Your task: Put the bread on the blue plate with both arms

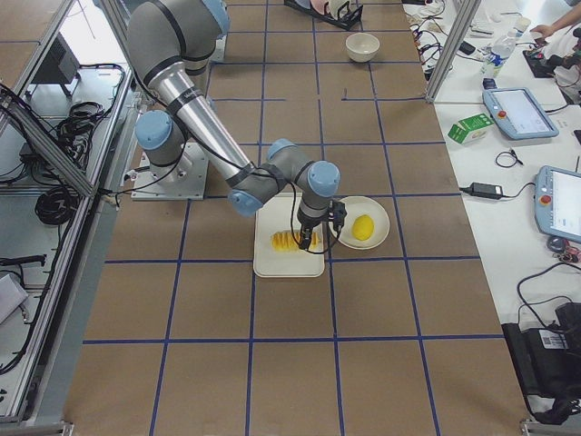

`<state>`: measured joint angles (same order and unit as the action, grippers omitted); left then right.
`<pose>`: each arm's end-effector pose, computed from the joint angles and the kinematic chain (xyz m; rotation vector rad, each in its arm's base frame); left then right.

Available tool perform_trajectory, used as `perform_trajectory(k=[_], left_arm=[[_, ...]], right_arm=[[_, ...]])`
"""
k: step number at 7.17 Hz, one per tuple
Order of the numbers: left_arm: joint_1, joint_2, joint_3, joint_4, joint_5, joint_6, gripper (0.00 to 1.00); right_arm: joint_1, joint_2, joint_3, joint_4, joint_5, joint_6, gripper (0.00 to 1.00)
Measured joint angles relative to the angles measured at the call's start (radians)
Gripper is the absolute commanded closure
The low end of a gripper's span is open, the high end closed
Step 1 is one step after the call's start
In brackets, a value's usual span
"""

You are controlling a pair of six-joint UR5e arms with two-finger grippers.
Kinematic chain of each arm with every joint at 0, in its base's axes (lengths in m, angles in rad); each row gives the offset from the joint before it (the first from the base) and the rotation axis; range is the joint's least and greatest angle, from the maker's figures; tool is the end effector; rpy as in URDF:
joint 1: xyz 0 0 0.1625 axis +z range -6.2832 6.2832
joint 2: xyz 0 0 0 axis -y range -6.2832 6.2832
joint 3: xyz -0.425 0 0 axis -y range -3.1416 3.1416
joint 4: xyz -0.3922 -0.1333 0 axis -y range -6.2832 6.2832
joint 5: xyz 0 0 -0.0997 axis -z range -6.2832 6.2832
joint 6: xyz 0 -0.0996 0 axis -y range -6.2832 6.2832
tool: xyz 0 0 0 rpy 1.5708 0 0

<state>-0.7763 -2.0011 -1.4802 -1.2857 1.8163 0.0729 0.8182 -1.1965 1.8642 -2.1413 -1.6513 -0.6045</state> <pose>0.3812 -0.5272 0.3162 -1.0263 2.7479 0.2248 -0.2865 -0.4893 0.2067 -0.2257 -3.1256 -0.1979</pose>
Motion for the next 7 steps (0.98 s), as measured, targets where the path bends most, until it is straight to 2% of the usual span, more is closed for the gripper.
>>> perform_trajectory(k=[1, 2, 3, 4, 6, 7], left_arm=[[0.0, -0.003, -0.001, -0.011, 0.009, 0.0, 0.39], [0.0, -0.007, -0.002, -0.018, 0.012, 0.001, 0.39], [-0.001, -0.01, -0.003, -0.022, 0.013, 0.002, 0.45], [-0.001, -0.013, -0.004, -0.028, 0.013, 0.004, 0.53], [-0.001, -0.017, -0.011, -0.035, 0.013, 0.005, 0.7], [0.0, -0.017, -0.013, -0.037, 0.013, 0.005, 0.85]], right_arm=[[0.0, 0.017, 0.005, -0.001, -0.003, 0.016, 0.0], [-0.001, 0.029, 0.008, -0.002, -0.008, 0.017, 0.09], [-0.001, 0.034, 0.008, -0.003, -0.017, 0.015, 0.74], [-0.001, 0.037, 0.009, -0.003, -0.029, 0.012, 1.0], [-0.001, 0.033, 0.006, 0.008, -0.039, 0.013, 1.0], [-0.001, 0.027, 0.001, 0.015, -0.043, 0.016, 1.0]])
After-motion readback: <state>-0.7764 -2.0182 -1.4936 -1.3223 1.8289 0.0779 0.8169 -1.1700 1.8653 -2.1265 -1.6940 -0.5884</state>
